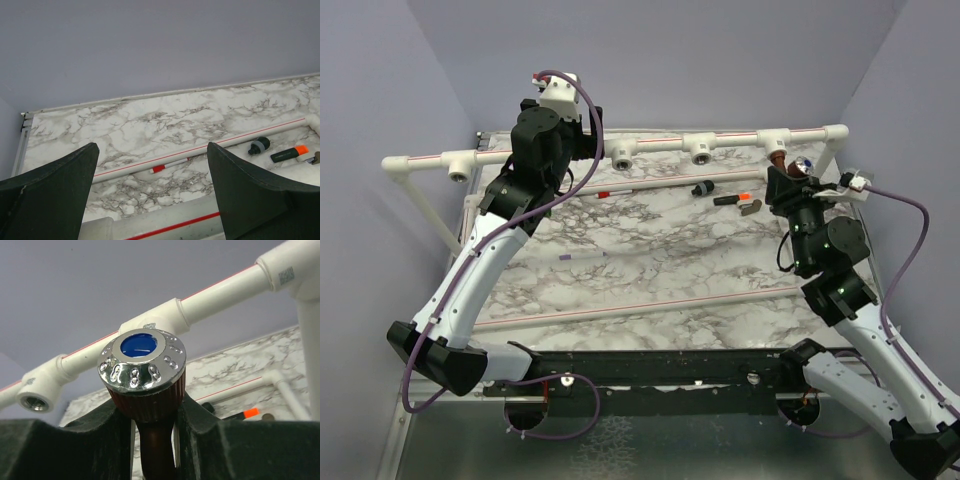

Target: Install the water faucets

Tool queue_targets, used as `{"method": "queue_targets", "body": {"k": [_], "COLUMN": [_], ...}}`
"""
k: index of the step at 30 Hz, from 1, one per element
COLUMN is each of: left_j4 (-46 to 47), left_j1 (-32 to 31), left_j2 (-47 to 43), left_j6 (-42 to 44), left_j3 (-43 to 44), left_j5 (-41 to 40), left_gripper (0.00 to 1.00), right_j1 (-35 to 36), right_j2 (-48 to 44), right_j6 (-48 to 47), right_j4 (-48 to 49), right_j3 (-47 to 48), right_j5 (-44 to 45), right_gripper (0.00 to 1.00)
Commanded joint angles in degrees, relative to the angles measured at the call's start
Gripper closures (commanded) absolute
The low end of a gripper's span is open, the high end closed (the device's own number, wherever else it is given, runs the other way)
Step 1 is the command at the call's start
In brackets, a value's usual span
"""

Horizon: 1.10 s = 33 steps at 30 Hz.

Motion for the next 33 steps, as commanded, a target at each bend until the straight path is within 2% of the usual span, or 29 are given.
{"method": "queue_targets", "body": {"k": [1, 8, 12, 19, 22, 26, 28, 33], "left_j4": [-11.45, -11.43, -11.37, -11.37, -11.37, -11.37, -11.37, -11.41], "left_j1": [-2.39, -2.39, -2.44, -2.48, -2.48, -2.57, -2.57, -2.57], "left_j2": [3.93, 4.0, 4.19, 4.28, 4.3, 4.33, 4.4, 4.59], "left_j6": [0.59, 0.59, 0.59, 0.58, 0.59, 0.5, 0.5, 0.5], "left_j3": [-3.2, -3.21, -3.13, -3.06, -3.13, -3.13, -3.13, -3.04], "left_j5": [5.73, 5.69, 5.74, 5.82, 5.73, 5.82, 5.82, 5.73], "left_gripper": [0.09, 0.09, 0.09, 0.09, 0.09, 0.09, 0.09, 0.09], "right_j1": [1.4, 1.43, 1.4, 1.4, 1.35, 1.4, 1.37, 1.39], "right_j2": [-1.28, -2.29, -1.82, -0.2, 0.59, 0.02, -0.67, -2.31], "right_j6": [24.52, 52.13, 62.23, 73.72, 75.11, 74.01, 72.74, 70.27], "right_j4": [-0.78, -6.13, -6.75, -11.85, -15.74, -16.34, -16.76, -19.69], "right_j3": [2.14, -0.22, -1.68, 0.16, 2.39, 2.92, 3.1, 3.79], "right_j5": [-2.41, 1.7, 0.21, -3.71, -5.28, -5.91, -5.24, -3.48], "right_gripper": [1.0, 1.0, 0.99, 1.0, 1.0, 0.99, 0.9, 0.58]}}
